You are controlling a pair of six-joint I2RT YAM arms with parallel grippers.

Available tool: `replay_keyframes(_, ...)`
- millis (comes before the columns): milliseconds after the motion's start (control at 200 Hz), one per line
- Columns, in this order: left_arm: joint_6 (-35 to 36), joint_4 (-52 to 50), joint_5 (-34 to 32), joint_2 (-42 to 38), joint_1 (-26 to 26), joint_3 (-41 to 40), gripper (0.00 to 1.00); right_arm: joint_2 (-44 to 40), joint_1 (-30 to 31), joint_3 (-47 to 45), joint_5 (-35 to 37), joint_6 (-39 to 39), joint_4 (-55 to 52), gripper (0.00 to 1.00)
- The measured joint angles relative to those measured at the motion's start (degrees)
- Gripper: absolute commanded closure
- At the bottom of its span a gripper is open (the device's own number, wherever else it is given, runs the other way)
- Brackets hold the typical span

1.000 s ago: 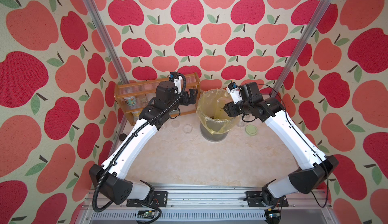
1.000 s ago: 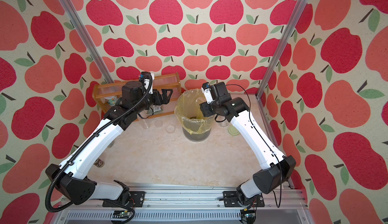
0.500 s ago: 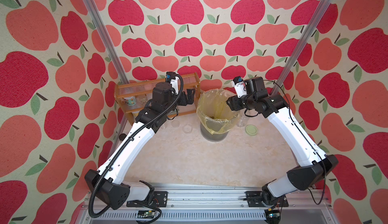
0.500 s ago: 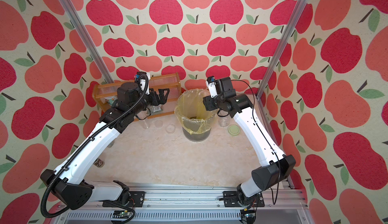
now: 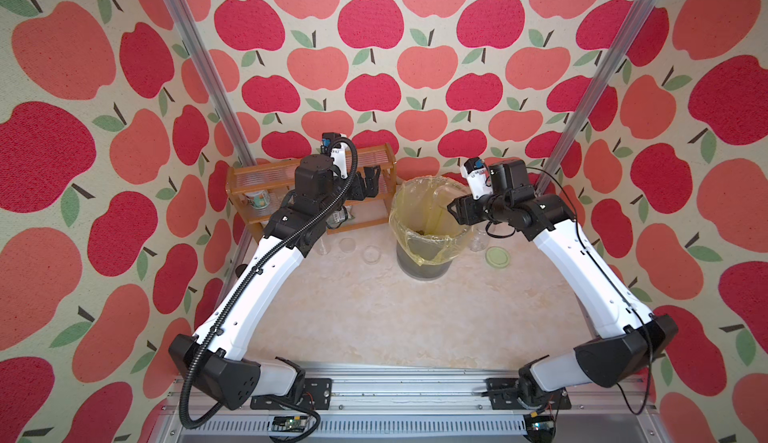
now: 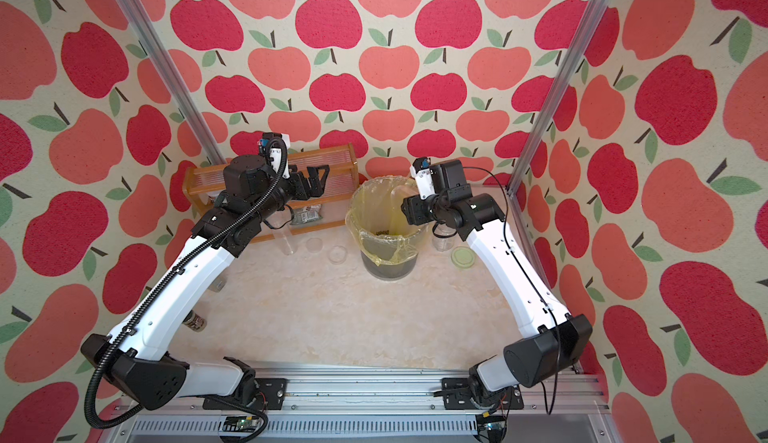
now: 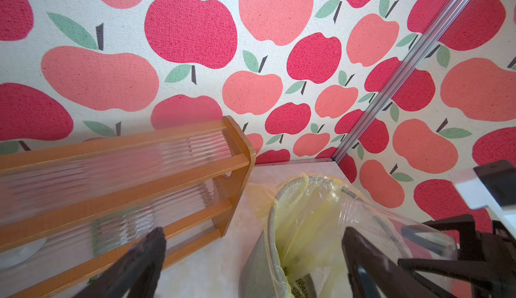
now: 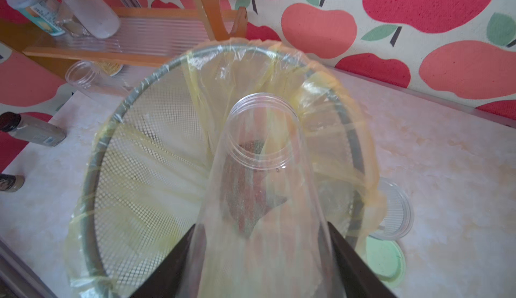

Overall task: Empty moldy mung beans from jars
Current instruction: Pour the moldy mung beans from the jar into the trash bin, then place the jar at the center of the board.

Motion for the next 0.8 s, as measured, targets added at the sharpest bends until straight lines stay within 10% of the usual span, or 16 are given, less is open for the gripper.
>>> replay_keyframes(385,-9.1,5.5,13.7,1.3,-0.2,-1.7,0.00,-22.0,0.8,-33.6,-5.7,-0.4,34.2,0.61)
replay_keyframes(800,-14.2,10.5,28.1,7.1,-6.4,2.7,0.00,-23.2,7.1,-40.2,-7.5,-5.9,60.1,0.61)
